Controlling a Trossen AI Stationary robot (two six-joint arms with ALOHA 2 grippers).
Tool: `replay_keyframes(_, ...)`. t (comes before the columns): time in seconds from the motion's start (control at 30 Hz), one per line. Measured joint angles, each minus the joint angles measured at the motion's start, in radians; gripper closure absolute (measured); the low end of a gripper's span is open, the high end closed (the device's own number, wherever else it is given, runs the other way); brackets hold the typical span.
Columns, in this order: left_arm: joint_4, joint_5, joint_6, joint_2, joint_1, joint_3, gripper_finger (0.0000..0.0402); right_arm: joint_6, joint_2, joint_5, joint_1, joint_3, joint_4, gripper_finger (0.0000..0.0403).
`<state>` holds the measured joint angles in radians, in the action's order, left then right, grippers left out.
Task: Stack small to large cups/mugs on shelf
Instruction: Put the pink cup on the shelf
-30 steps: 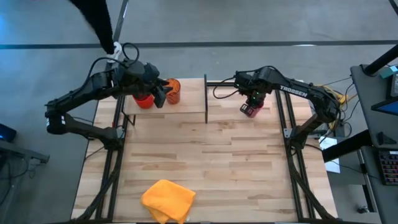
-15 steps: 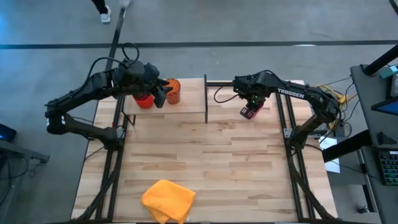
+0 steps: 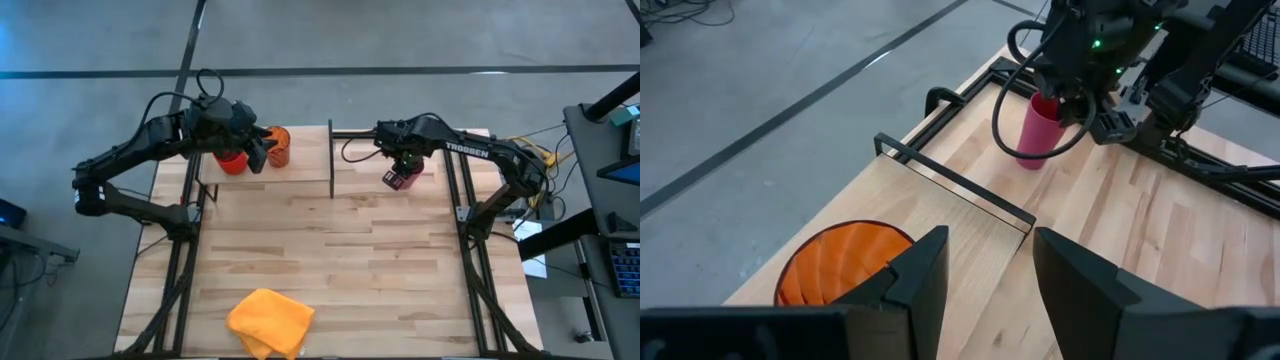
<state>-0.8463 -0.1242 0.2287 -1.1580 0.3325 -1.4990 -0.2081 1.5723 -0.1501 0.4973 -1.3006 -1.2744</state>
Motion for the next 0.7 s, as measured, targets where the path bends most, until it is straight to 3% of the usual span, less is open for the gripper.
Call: replay_keyframes(0.7,0.000,-0.001,0.000,0.000,0.000,0.000,0.0267,-0.021,0.000,-0.009,0.008,0.015,0.030,0.0335)
